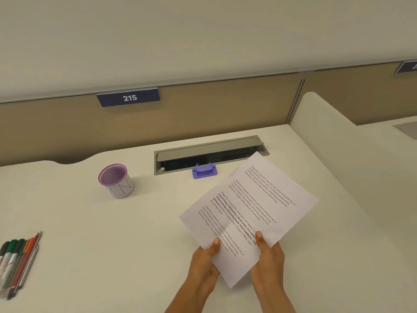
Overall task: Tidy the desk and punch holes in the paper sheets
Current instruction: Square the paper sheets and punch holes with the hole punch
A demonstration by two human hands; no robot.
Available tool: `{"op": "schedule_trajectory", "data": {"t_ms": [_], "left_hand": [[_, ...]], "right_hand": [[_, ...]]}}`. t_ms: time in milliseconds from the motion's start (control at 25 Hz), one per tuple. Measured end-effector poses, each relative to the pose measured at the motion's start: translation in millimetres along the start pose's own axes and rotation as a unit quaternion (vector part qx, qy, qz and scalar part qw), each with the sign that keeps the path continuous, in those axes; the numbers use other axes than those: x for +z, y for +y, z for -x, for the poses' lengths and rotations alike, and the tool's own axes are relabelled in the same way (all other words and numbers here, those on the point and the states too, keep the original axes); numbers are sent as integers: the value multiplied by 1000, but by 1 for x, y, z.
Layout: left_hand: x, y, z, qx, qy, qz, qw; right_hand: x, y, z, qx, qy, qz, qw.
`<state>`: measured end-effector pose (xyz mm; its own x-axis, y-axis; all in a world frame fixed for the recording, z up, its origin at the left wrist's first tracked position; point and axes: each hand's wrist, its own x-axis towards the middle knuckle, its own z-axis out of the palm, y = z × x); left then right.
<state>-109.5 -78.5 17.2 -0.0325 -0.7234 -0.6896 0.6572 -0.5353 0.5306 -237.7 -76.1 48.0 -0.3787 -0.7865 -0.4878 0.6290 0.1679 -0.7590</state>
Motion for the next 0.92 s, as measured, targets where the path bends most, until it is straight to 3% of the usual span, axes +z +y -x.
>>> {"op": "schedule_trajectory", "data": {"t_ms": [200,320,400,480,560,720,840,920], "left_hand": [[5,21,-21,-22,-18,-81,996],[8,60,-52,51,45,-130,989],[14,90,-81,139,114,-213,960],[26,117,-112,232,166,-373,883],[42,137,-143,302,176,-547,760],[59,157,-191,312,118,-762,555],[58,157,-202,308,118,-826,457],[55,153,-198,314,120,-830,445]], "right_hand": [[-14,-11,-30,11,12,5,1000],[-23,-23,-49,19,26,3,999],[-29,-30,-60,23,32,5,999],[-34,-35,-69,25,40,10,999],[-36,-37,-75,27,44,19,998],[-42,-36,-83,34,46,19,998],[-48,-34,-85,37,49,17,998],[-50,-33,-84,37,50,21,998]]}}
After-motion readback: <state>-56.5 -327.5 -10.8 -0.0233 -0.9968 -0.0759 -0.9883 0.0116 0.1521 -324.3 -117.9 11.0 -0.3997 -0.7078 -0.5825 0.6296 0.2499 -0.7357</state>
